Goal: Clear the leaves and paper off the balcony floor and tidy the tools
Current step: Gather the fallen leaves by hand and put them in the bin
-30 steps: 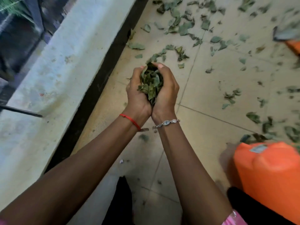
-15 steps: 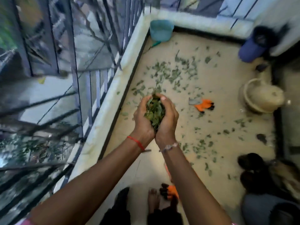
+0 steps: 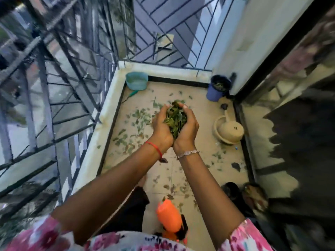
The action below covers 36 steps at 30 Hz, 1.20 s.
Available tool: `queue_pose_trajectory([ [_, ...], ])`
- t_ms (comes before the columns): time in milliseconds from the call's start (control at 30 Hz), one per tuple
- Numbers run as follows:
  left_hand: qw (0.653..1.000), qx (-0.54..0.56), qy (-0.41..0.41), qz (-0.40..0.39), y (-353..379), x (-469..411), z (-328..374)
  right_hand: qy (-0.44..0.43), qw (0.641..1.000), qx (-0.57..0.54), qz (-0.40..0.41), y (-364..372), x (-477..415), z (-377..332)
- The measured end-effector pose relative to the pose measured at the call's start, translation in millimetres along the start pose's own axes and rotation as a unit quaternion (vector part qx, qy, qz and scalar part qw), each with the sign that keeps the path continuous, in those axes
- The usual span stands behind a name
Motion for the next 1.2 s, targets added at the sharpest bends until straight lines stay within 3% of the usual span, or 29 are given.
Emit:
queue_pose_trajectory([
  [233, 0.993, -0.056, -0.092, -0.043, 101.6, -82.8, -5.6, -0.005, 0.993, -0.075, 0.087, 41.9, -110.4, -22.4],
  [433, 0.985, -0.115, -0.112, -0.061, 165.4, -144.8, -16.9, -0.042, 0.987, -0.079, 0.136, 62.4, -184.5, -53.3],
  [733, 0.979, -0.183, -0.078, -0.049, 269.1, -283.7, -37.4, -0.027, 0.982, -0.073, 0.169, 98.3, -339.9, -79.9],
  [867, 0.983, -0.125, -0.134, -0.024, 337.5, -343.6, -75.3, -0.015, 0.982, -0.065, 0.179, 104.5, -443.5, -102.2],
  [1200, 0.989, -0.067, -0.128, 0.013, 537.3, -506.4, -171.8, 0.018, 0.983, 0.014, 0.181, 124.5, -702.2, -203.8],
])
Point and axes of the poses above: each hand's wrist, its own x-axis away from the middle knuckle, its own y-axis out of the palm, z = x × y, the point moved 8 cm from there along -x, towards the middle knuckle, and after that the axes turned 14 degrees about z, right-handed, at the moved point
